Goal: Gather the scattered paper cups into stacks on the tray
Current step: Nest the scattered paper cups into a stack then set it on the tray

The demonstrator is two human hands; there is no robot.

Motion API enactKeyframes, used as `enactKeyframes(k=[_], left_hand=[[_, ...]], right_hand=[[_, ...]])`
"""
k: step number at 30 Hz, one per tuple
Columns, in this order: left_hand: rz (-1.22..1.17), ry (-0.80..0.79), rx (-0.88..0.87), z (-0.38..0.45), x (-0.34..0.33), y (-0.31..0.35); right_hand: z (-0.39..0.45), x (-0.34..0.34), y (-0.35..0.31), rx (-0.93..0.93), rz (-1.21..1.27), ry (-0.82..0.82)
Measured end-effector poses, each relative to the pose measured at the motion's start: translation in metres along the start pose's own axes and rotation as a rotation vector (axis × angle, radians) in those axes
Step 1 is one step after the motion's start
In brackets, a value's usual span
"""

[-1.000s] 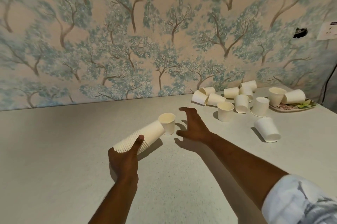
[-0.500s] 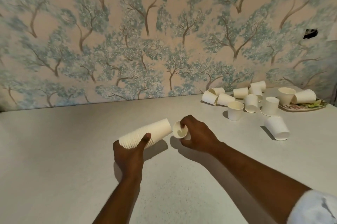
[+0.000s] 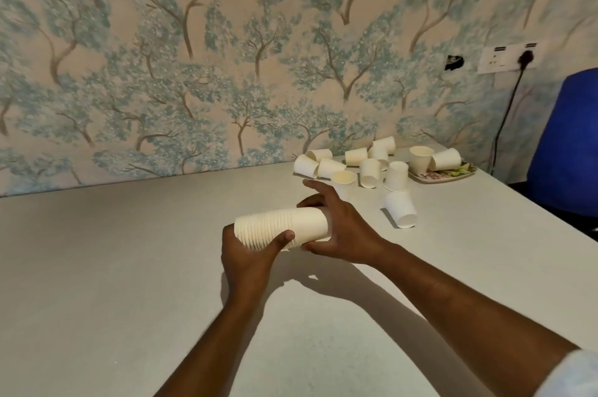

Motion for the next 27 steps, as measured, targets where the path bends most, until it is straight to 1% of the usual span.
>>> enactKeyframes(k=[5,9,12,14,16,19,20,22,24,25,27], left_hand=[[-0.095,-0.04,0.015,-0.033,-0.053,0.016],[-0.166,-0.104,0.074,-0.059,-0.119,0.038],[-0.24,-0.111,0.199,-0.075,-0.164,0.051],[-0.326,-0.148,0.286,-0.09,-0.196,0.059],[-0.462,-0.228,0.39,-0.105,-0.224,0.067],[-0.709,-0.342,0.559,-0.13,-0.263,0.082],[-0.777,-0.365,0.602,-0.138,-0.276,0.087],[-0.878,-0.391,0.663,-0.15,-0.298,0.091],[-0.903,-0.42,0.69,-0.157,-0.316,0.093],[-0.872,-0.45,0.687,-0.158,-0.321,0.093],[-0.709,-0.527,0.661,-0.158,-0.331,0.094]], right_hand=[[-0.03,0.047,0.008,-0.02,0.024,0.051],[-0.063,0.108,0.034,-0.074,0.067,0.19],[-0.084,0.141,0.05,-0.115,0.215,0.305],[-0.098,0.16,0.062,-0.17,0.339,0.344],[-0.109,0.172,0.074,-0.238,0.394,0.338],[-0.124,0.185,0.096,-0.343,0.396,0.234],[-0.13,0.189,0.105,-0.374,0.394,0.201],[-0.139,0.197,0.119,-0.421,0.389,0.186],[-0.144,0.207,0.133,-0.442,0.357,0.203],[-0.145,0.212,0.138,-0.459,0.333,0.21],[-0.145,0.223,0.152,-0.509,0.263,0.225]])
Point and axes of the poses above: each hand's wrist, its own z-axis towards the middle knuckle, its own x-axis out of the back of the hand, y = z × x, the point moved 1 cm from there along z, towards the middle knuckle, and after that the axes turned 5 degrees about -x, right-handed, at the moved point
